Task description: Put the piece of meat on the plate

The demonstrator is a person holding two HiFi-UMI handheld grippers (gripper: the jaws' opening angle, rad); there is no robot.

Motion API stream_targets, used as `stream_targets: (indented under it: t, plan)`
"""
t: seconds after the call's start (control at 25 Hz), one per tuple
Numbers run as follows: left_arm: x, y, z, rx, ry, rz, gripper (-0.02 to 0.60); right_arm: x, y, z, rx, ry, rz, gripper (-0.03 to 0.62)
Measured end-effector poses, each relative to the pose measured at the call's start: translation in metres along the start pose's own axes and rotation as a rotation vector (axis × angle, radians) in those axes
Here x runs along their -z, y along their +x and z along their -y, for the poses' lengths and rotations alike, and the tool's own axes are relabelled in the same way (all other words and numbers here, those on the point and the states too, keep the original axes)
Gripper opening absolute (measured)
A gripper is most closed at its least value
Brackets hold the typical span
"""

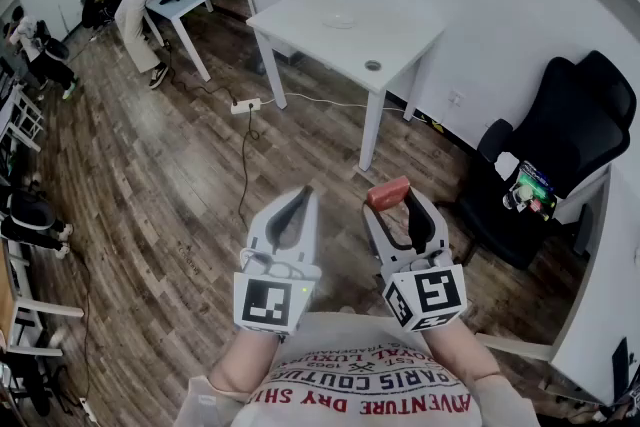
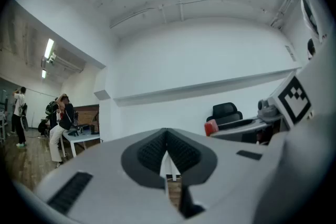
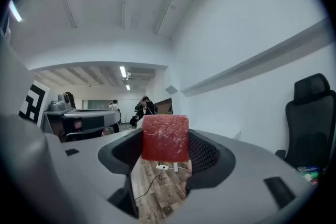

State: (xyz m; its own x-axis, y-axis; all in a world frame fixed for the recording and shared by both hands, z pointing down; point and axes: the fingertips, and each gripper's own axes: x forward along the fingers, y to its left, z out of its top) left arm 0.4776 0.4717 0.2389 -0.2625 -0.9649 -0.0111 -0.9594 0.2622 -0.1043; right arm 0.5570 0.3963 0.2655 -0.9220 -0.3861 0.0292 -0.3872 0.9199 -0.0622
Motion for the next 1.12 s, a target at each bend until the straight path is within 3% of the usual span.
stream_targets:
  t: [0.52, 0.88, 1.12]
  plan:
    - [0.008, 0.016, -0.006, -0.016, -0.021, -0.016, 0.006, 0.004, 0.011, 0.01, -0.004, -0.02, -0.029, 0.278]
    - [0.026, 0.026, -0.002, -0.027, -0.052, -0.07, 0.005, 0.021, 0.011, 0.019, -0.067, 0.008, -0.087, 0.278]
    - [0.045, 0.039, -0.023, -0.015, -0.026, -0.092, 0.006, 0.027, 0.032, 0.029, -0.065, 0.024, -0.089, 0.278]
